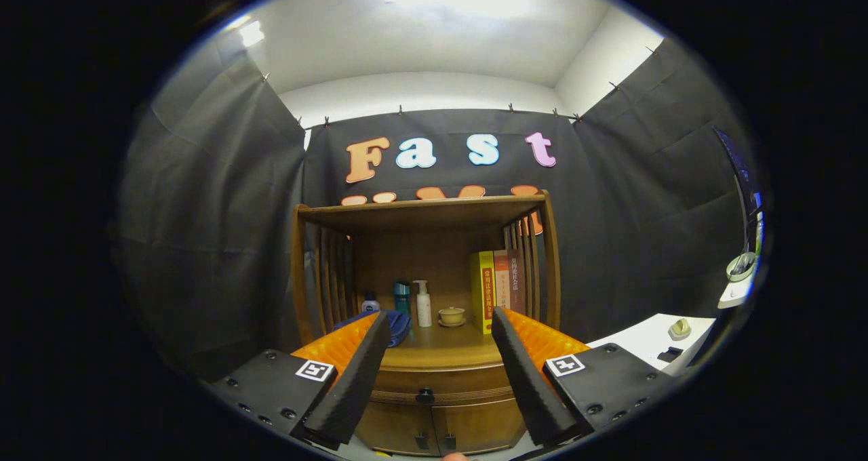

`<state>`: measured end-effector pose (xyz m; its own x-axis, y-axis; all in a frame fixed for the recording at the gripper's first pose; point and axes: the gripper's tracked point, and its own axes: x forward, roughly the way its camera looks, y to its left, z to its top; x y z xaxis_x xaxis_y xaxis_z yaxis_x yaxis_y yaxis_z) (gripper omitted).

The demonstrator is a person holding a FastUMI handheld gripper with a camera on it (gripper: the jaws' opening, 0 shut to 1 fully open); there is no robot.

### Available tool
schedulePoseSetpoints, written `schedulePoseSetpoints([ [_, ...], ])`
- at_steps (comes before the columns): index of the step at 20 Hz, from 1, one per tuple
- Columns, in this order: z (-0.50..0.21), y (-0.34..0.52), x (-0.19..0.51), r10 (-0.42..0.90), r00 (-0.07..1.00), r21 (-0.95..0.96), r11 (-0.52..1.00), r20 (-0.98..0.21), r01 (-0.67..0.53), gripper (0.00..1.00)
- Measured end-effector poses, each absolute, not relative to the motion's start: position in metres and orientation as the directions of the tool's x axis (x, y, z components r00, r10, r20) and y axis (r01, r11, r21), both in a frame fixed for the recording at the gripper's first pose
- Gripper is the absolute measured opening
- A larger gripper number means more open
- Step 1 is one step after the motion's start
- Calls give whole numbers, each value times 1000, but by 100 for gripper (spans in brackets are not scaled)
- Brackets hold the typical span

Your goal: Pull open the drawer, take out the items inside it, and place them on the countertop above the cabinet.

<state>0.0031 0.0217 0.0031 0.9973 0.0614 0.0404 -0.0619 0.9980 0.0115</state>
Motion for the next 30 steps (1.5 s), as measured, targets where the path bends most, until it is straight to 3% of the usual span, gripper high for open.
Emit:
schedulePoseSetpoints([
  [10,-39,33,26,80,997,-4,997,20,-80,98],
  [21,-184,64,107,112,992,-23,993,-53,-113,98],
  [30,-311,52,160,71,964,-18,997,-257,-78,98],
])
